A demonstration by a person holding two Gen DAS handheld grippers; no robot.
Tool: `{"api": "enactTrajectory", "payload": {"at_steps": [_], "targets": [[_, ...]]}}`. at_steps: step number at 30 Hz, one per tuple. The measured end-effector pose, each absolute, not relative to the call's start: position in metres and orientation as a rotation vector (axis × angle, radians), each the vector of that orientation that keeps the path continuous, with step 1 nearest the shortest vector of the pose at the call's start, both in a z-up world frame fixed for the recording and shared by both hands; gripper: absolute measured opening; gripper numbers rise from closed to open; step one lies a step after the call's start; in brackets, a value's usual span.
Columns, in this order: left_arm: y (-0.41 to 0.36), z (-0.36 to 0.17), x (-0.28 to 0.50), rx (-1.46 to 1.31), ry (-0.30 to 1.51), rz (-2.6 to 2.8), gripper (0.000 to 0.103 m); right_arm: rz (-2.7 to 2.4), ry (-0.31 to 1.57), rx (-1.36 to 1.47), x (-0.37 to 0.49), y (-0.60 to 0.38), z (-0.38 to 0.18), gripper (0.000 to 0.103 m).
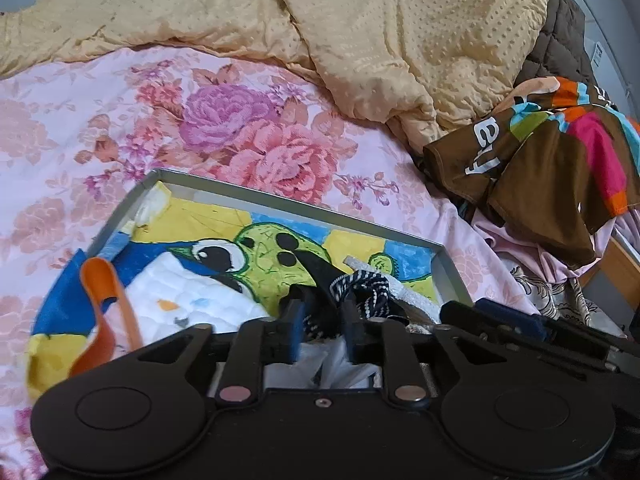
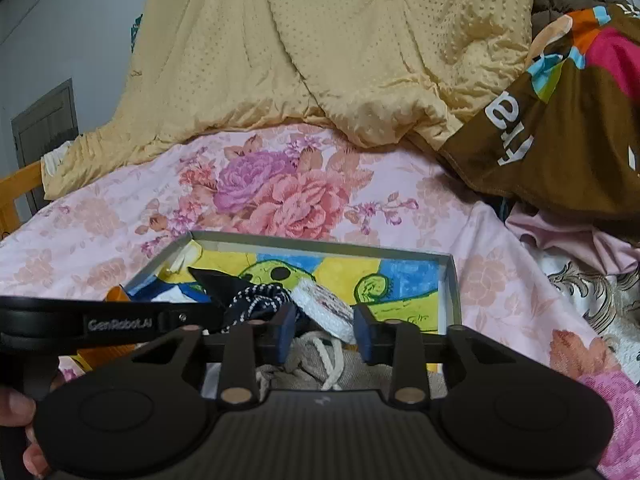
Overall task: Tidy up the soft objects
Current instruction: 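Lower both grippers into the tray and open them to release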
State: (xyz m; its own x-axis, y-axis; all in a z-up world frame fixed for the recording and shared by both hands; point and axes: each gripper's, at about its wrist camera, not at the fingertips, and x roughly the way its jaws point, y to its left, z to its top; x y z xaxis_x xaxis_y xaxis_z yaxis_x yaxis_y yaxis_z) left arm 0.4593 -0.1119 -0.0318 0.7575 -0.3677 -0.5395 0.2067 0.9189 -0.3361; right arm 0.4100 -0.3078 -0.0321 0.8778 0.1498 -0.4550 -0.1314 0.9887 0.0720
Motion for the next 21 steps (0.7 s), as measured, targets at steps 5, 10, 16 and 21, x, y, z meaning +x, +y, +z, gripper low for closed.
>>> {"api": "enactTrajectory", "payload": {"at_steps": [5,10,16,21], "targets": [[-0.099,-0.014,0.443,-0.254,0.613,-0.297,0.049,0.150,0.449,0.026,0.397,-0.307,-0.014,0.063],[-0.082,0.009,0.419,-0.239,0.570,-0.279,0.065,0.143,0.418,0.016,0.378,-0.302,0.007,0.073],[-0.064,0.030,0.383,-0.219,0.535,-0.240,0.081,0.131,0.385,0.063,0.345,-0.300,0.025,0.085],[-0.044,0.042,0.344,-0.255,0.488,-0.206,0.100,0.131,0.382,0.098,0.318,-0.299,0.034,0.095]]}}
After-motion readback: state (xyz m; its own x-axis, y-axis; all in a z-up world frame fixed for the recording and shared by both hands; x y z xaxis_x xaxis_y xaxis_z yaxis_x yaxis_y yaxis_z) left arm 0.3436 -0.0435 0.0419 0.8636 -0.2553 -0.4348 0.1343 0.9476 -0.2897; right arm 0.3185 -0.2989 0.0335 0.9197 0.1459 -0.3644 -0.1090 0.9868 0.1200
